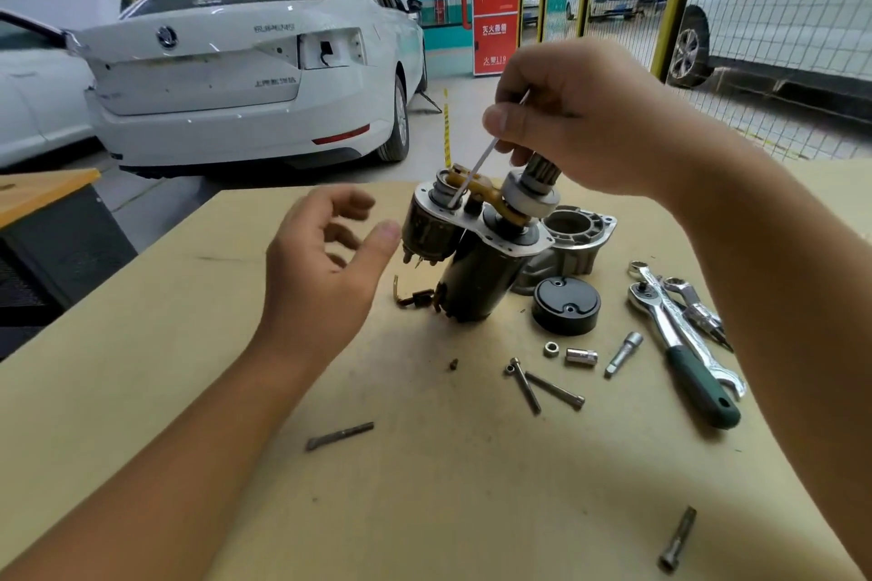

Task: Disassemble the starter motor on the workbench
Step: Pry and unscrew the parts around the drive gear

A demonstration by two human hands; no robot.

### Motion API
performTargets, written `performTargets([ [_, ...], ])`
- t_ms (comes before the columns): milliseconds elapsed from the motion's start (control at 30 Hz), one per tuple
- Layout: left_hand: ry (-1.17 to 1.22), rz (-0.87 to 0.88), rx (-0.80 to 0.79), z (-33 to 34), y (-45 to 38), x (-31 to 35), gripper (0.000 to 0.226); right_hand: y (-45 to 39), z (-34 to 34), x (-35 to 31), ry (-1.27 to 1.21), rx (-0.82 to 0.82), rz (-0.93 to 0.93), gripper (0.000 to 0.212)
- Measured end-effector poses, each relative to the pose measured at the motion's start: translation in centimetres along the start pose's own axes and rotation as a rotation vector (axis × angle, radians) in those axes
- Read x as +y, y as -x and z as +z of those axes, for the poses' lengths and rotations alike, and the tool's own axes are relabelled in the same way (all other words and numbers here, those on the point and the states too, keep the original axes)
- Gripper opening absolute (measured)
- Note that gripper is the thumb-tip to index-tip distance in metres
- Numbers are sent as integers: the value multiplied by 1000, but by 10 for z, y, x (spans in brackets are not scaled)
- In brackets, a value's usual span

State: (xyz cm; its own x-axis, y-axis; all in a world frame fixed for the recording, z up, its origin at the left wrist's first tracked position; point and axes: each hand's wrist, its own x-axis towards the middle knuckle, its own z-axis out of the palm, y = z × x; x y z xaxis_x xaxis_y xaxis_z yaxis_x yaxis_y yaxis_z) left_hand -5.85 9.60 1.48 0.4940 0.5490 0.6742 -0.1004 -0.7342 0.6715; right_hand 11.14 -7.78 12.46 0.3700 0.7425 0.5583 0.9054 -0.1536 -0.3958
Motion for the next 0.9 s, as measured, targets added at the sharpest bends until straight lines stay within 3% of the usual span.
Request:
performTargets([
  [67, 8, 104, 6, 3, -18, 16, 24, -1, 2, 0, -39, 4, -17, 9],
  [200, -162, 292, -171, 12, -47, 46, 37, -2, 7, 0, -38, 46, -29, 14],
  [333, -188, 371, -240, 27, -46, 47, 17, -3, 13, 2, -14, 90, -29, 16],
  [433, -217, 418, -140, 24, -44, 37, 12, -3, 15, 2, -79, 99, -44, 14],
  [533, -256, 205, -58, 2, -46, 12, 7, -2, 14, 4, -190, 130, -43, 29],
  [633, -389, -113, -211, -21, -49, -24, 7, -2, 16, 6, -160, 139, 3, 32],
  [700, -432, -238, -287, -28, -48, -40, 18, -3, 16, 5, -134, 119, 34, 32],
  [800, -412, -294, -349, -22, -42, -47, 23, -3, 14, 5, -243, 125, 82, 34],
  [900, -257, -256, -263, -9, -37, -45, 20, -2, 20, 2, -453, 231, 164, 39],
])
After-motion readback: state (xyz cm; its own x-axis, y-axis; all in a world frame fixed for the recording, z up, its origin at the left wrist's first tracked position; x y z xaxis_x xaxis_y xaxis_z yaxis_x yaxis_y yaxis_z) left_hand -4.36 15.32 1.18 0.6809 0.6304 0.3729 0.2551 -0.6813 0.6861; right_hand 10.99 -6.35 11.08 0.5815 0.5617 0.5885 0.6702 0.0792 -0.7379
